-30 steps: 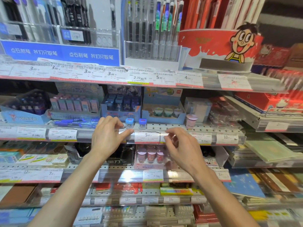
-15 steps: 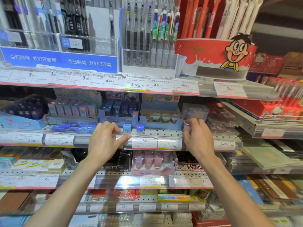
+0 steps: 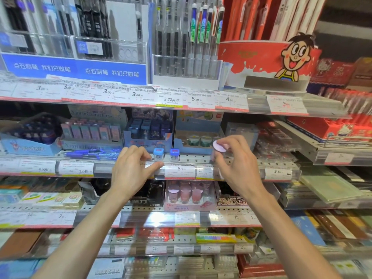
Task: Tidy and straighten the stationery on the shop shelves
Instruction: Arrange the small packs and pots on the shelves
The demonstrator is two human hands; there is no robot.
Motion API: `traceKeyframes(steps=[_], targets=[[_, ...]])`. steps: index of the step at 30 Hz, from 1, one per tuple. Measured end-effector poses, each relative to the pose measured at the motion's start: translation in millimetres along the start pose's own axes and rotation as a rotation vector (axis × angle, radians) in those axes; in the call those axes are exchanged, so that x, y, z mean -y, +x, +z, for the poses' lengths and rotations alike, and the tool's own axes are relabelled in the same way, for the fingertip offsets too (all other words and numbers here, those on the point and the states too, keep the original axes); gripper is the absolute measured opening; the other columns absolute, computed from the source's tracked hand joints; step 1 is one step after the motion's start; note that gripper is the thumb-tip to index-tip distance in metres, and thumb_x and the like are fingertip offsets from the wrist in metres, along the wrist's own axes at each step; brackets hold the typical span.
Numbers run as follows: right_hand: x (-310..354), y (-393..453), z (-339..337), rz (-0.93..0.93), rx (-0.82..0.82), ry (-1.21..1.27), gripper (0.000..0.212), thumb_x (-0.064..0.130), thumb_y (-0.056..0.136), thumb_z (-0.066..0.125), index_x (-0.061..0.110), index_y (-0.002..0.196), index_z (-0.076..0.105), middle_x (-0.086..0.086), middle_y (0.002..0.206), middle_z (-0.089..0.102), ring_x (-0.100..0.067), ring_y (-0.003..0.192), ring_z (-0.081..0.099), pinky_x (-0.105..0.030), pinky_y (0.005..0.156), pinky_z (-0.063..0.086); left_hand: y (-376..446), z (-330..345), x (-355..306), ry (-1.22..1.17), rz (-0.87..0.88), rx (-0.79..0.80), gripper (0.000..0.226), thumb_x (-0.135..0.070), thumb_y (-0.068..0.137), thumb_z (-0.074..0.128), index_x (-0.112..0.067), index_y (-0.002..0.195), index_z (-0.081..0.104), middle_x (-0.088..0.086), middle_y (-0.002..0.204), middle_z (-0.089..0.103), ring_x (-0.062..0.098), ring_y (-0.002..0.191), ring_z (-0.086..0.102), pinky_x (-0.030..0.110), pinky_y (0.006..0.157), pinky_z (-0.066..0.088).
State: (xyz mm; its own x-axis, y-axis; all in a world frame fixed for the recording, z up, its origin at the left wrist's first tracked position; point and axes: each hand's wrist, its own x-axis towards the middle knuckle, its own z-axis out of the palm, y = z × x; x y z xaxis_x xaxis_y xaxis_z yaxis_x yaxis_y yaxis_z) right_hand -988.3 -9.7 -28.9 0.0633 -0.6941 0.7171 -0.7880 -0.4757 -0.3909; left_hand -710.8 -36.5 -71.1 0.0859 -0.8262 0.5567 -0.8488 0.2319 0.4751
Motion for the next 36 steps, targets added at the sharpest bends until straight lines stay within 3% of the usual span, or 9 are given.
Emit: traceKeyframes(steps=[8,12,21,27,32,36], targets=[[11.6,-52.4,14.9,-0.093,0.218,0.141,0.02,0.024,0.09,0.062,0.022,0.11,0.062,0.011,0.114,0.054,-0.006,0.101,0.057,-0.033,0.082,0.053,0.3,2.0,0.8,-0.005,-0.005,-0.001,0.041,-0.066,0.074,0.07,-0.027,0.083,0.06,-0.013,0.086,0.057,0.013,0.092,0.049,0.034,0.071,0.047],[-7.7,-88.1,28.2,-0.074,0.265,0.117,0.019,0.023,0.092,0.062,0.023,0.111,0.062,0.012,0.118,0.053,-0.003,0.096,0.058,-0.027,0.075,0.051,-0.3,2.4,0.6,-0.004,-0.002,-0.006,0.041,-0.066,0.074,0.07,-0.027,0.083,0.06,-0.012,0.085,0.057,0.013,0.091,0.049,0.034,0.071,0.047],[-57.9,-114.2,61.8,0.057,0.105,-0.06,0.024,0.015,0.092,0.067,0.017,0.116,0.064,0.007,0.125,0.054,-0.013,0.096,0.061,-0.03,0.064,0.053,-0.5,2.5,0.6,0.001,-0.002,-0.012,0.041,-0.065,0.074,0.07,-0.027,0.084,0.061,-0.012,0.086,0.058,0.012,0.091,0.048,0.031,0.068,0.042],[-72.0,-104.9,79.1,0.165,0.158,-0.065,0.017,0.022,0.096,0.061,0.018,0.111,0.066,0.008,0.114,0.057,-0.015,0.089,0.062,-0.031,0.066,0.049,-0.9,1.2,-0.4,-0.003,-0.001,-0.012,0.04,-0.065,0.074,0.07,-0.027,0.084,0.06,-0.012,0.086,0.058,0.011,0.089,0.047,0.029,0.067,0.038],[-80.9,-95.1,89.5,0.178,0.233,-0.15,0.016,0.027,0.094,0.065,0.017,0.105,0.071,0.002,0.1,0.066,-0.021,0.091,0.062,-0.035,0.082,0.044,-0.5,1.5,-0.3,-0.008,-0.006,-0.008,0.041,-0.066,0.074,0.07,-0.027,0.084,0.061,-0.013,0.086,0.057,0.012,0.089,0.048,0.03,0.067,0.041],[-85.0,-88.0,96.1,0.21,0.273,-0.204,0.022,0.034,0.094,0.063,0.019,0.107,0.073,0.002,0.103,0.072,-0.02,0.098,0.062,-0.035,0.09,0.043,-0.5,1.2,-0.2,-0.01,-0.006,-0.01,0.042,-0.066,0.073,0.07,-0.027,0.084,0.061,-0.013,0.086,0.057,0.011,0.089,0.048,0.03,0.067,0.04]])
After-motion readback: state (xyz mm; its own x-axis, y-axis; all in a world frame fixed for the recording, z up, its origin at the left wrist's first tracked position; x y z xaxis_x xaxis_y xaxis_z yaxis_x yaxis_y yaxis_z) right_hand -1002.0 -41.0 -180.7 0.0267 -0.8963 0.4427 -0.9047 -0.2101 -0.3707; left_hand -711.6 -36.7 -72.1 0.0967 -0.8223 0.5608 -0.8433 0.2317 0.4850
